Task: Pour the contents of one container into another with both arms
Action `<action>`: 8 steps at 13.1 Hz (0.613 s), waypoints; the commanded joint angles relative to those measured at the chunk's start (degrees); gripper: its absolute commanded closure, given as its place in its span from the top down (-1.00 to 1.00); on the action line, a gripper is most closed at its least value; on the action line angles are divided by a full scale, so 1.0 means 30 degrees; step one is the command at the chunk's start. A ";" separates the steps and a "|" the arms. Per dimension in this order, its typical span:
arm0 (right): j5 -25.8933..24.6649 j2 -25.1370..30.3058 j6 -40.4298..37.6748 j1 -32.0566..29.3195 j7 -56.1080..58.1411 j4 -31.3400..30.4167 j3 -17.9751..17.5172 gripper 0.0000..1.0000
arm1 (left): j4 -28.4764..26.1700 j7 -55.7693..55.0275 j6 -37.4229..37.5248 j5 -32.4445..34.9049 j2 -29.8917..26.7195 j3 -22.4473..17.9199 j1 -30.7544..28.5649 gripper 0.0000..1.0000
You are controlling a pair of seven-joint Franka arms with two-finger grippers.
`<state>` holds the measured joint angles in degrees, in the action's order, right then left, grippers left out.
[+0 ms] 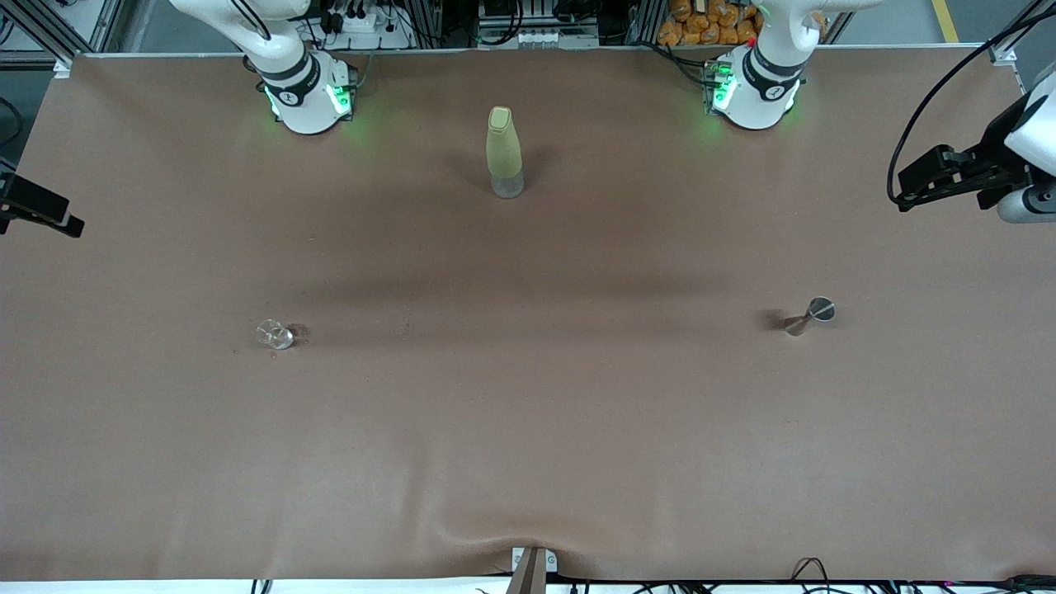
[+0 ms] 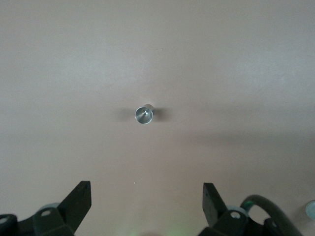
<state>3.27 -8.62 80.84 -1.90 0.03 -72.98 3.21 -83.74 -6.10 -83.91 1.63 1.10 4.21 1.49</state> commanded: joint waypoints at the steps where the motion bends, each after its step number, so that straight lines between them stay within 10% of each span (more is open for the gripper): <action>1: -0.0153 0.1721 0.2361 -0.0098 -0.0188 -0.3162 -0.0220 1.00 | -0.0035 0.0304 -0.0009 -0.0281 -0.0162 -0.0083 0.0030 1.00; 8: -0.0124 0.1615 0.2056 -0.0185 -0.0159 -0.3094 -0.0278 1.00 | 0.0023 0.0333 -0.0009 -0.0046 -0.0017 -0.0113 -0.0057 1.00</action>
<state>3.27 -5.66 86.76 -1.90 0.03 -80.10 2.93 -83.75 -6.09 -83.91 1.63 1.12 4.06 1.42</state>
